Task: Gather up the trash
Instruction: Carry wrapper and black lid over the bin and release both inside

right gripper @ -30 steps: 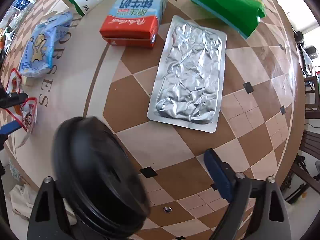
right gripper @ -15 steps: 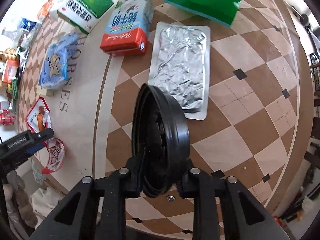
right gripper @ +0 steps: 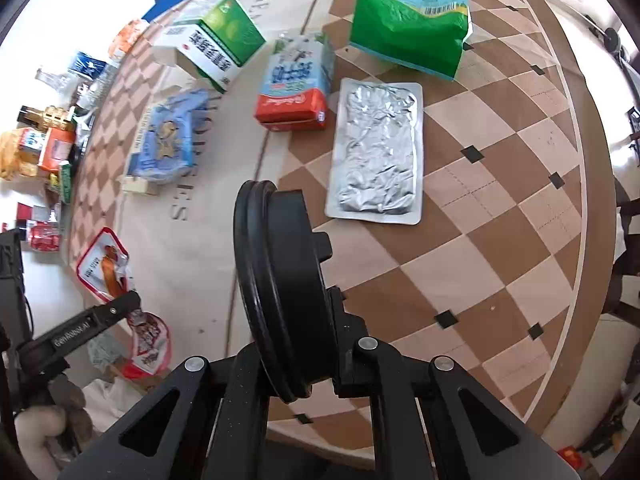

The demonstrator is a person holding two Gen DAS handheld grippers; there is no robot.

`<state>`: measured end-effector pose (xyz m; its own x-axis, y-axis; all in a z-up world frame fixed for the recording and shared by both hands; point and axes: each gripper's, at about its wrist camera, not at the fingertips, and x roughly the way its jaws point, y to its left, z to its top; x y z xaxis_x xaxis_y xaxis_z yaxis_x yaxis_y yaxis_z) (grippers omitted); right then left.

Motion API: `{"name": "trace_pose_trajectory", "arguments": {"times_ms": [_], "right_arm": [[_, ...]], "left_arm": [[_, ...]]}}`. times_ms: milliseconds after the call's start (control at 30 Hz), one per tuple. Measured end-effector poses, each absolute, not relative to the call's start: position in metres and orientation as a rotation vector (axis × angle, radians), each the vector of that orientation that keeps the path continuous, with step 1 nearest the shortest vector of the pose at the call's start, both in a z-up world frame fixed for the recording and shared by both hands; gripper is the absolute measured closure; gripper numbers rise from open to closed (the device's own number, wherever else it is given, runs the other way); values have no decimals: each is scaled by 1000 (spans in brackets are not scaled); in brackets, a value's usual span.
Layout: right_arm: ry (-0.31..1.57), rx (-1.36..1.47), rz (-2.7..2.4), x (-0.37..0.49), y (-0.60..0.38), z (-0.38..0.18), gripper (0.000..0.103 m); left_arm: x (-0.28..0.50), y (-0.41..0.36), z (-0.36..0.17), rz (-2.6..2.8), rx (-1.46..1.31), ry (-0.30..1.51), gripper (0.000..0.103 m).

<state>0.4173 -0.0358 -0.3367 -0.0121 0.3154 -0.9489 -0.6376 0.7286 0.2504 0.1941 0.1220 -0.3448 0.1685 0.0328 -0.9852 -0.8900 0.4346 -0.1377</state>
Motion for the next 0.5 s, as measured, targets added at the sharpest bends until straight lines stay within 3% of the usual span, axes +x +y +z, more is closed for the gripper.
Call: {"name": "trace_pose_trajectory", "arguments": {"times_ms": [300,500], "right_arm": [[1338,-238,855,348,-61,-307,95],[1349,-260,889,272,-90,-326,95]], "left_arm": [[137,84,-308,749,-838,1101,64],[79,48,-313,730,-837,1090,64]]}}
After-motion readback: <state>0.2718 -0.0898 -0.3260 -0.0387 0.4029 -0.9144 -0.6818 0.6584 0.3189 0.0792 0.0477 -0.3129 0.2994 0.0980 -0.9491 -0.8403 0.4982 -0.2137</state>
